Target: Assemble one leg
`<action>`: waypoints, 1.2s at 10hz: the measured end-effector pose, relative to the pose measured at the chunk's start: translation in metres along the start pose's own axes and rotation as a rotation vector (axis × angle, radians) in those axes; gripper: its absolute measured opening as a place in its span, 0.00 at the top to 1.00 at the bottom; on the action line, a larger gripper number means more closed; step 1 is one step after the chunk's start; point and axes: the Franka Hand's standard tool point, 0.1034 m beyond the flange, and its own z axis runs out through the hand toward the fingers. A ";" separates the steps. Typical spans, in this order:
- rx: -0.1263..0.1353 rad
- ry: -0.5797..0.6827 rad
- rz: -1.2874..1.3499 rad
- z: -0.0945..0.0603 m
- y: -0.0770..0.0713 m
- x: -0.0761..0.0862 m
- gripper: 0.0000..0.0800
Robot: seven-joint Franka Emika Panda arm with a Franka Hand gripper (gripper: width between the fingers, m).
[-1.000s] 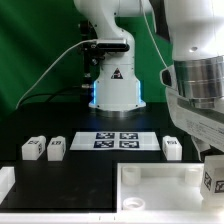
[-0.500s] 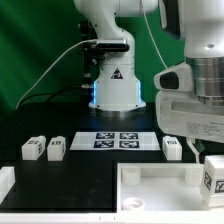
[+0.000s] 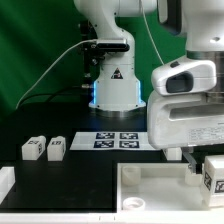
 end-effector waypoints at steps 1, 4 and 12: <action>0.000 0.000 -0.004 0.000 0.000 0.000 0.19; 0.001 0.000 0.092 0.000 0.001 0.000 0.47; 0.171 0.126 0.993 0.001 0.019 0.002 0.60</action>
Offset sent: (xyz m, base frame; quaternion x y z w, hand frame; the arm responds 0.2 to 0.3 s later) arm 0.0000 0.0000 0.0000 0.0000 0.0000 0.0000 1.0000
